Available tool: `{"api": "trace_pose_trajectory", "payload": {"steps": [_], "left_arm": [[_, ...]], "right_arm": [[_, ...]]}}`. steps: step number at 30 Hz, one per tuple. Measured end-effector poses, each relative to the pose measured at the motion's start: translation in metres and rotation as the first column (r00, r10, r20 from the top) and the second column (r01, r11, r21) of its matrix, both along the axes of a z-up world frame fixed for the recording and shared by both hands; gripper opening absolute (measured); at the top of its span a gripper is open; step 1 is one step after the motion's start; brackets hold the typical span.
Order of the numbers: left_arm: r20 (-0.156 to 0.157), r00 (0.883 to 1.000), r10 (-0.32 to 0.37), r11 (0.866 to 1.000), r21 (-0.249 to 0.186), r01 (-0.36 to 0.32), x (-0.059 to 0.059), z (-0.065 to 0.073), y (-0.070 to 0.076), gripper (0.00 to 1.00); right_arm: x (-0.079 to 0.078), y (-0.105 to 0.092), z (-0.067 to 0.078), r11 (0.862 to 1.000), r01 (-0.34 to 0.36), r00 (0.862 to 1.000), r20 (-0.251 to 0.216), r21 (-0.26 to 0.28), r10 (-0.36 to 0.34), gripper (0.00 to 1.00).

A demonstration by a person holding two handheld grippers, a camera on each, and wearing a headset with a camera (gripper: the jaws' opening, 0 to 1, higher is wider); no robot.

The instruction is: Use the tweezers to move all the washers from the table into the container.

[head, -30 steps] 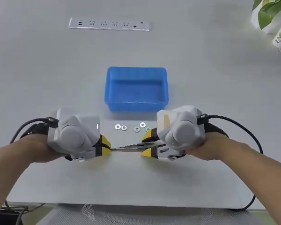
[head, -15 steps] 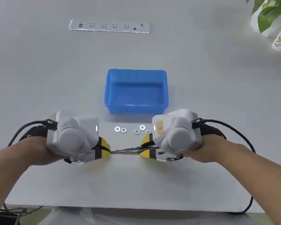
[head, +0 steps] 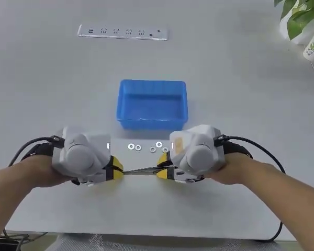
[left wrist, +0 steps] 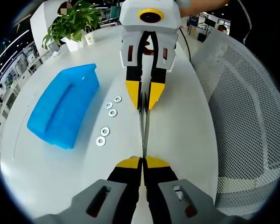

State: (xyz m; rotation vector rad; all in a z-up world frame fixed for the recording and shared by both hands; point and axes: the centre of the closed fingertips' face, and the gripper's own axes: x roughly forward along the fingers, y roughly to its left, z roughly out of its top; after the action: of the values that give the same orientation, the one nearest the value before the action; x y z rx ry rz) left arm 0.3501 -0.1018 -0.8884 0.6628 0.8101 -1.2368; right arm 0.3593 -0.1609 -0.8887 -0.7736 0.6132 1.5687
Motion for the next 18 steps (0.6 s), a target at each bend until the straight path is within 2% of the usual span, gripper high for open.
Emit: {"api": "trace_pose_trajectory", "payload": {"steps": [6, 18], "left_arm": [[0.002, 1.0, 0.008, 1.0, -0.005, -0.008, 0.001, 0.002, 0.0, 0.05], [0.021, 1.0, 0.013, 1.0, -0.023, -0.013, 0.002, 0.017, -0.002, 0.05]], "right_arm": [[0.0, 0.0, 0.0, 1.0, 0.002, 1.0, -0.001, 0.0, -0.002, 0.11], [0.001, 0.0, -0.001, 1.0, 0.01, 1.0, -0.004, 0.004, -0.01, 0.12]]}}
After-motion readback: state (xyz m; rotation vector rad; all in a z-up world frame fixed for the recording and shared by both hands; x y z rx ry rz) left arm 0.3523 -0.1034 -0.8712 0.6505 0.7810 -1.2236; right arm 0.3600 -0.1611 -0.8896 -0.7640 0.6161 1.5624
